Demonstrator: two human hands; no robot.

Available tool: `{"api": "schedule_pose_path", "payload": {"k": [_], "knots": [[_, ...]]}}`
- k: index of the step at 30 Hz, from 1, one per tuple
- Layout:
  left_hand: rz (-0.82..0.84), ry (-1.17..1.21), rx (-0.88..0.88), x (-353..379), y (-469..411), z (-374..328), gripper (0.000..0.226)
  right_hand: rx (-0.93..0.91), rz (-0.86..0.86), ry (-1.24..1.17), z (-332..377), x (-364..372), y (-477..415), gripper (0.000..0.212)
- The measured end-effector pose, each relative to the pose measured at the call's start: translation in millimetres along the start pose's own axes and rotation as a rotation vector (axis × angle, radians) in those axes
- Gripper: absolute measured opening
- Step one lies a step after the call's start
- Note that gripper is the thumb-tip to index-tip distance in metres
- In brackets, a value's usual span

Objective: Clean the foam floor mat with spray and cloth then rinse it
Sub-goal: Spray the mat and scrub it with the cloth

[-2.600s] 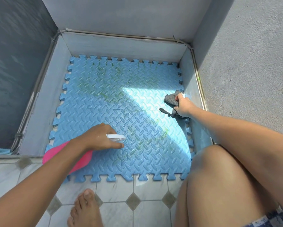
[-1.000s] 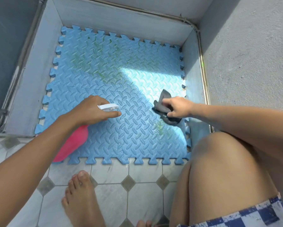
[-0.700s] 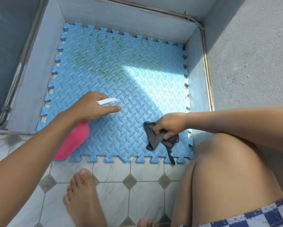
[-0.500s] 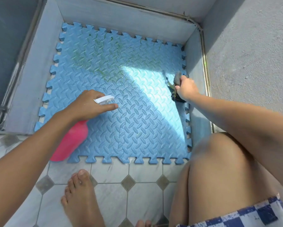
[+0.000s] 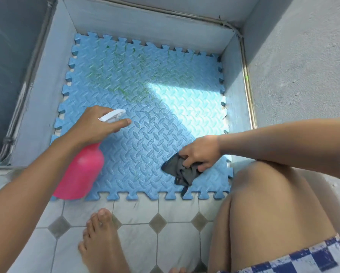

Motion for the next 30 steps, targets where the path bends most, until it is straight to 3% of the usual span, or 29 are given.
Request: {"api": "schedule_pose_path", "payload": {"k": [2,6,8,13,19,23,27,30], "knots": [[-0.020,0.031,-0.016,-4.3,-2.2,5.7,0.054,0.356,-0.181,0.022,-49.9,-11.7,47.6,0.032],[-0.075,0.114,-0.004,-6.2,-9.6,-10.3,0.058,1.366,-0.788,-0.204,-133.8,-13.2,173.7,0.030],[-0.112,0.106,0.003,-8.6,-13.5,-26.4,0.061,1.548,-0.934,-0.336,-147.4,-3.8,193.6,0.038],[-0.160,0.051,0.004,-6.3,-30.8,-57.8,0.072,1.574,-0.932,-0.406,-164.9,4.8,195.9,0.046],[-0.080,-0.013,0.012,4.8,-59.7,-76.6,0.066,1.614,-0.914,-0.595,-177.0,9.8,196.2,0.047],[-0.133,-0.003,0.006,-0.6,-76.1,-90.5,0.064,1.559,-0.964,-0.736,-182.3,12.9,195.6,0.044],[-0.097,0.062,0.032,-0.7,-93.5,-101.5,0.063,1.506,-1.011,-0.764,-186.2,14.9,192.6,0.041],[-0.160,0.070,0.010,-6.6,-97.3,-103.7,0.063,1.483,-1.003,-0.745,-184.4,16.2,192.6,0.039]]}}
Point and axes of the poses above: each hand's wrist, its own y-axis away from the middle knuckle, its own x-axis out of the palm, z = x × y, the point moved 9 cm from there along -y, towards the middle knuckle, and after that the axes turned 15 degrees about -x, right-handed, at the moved point
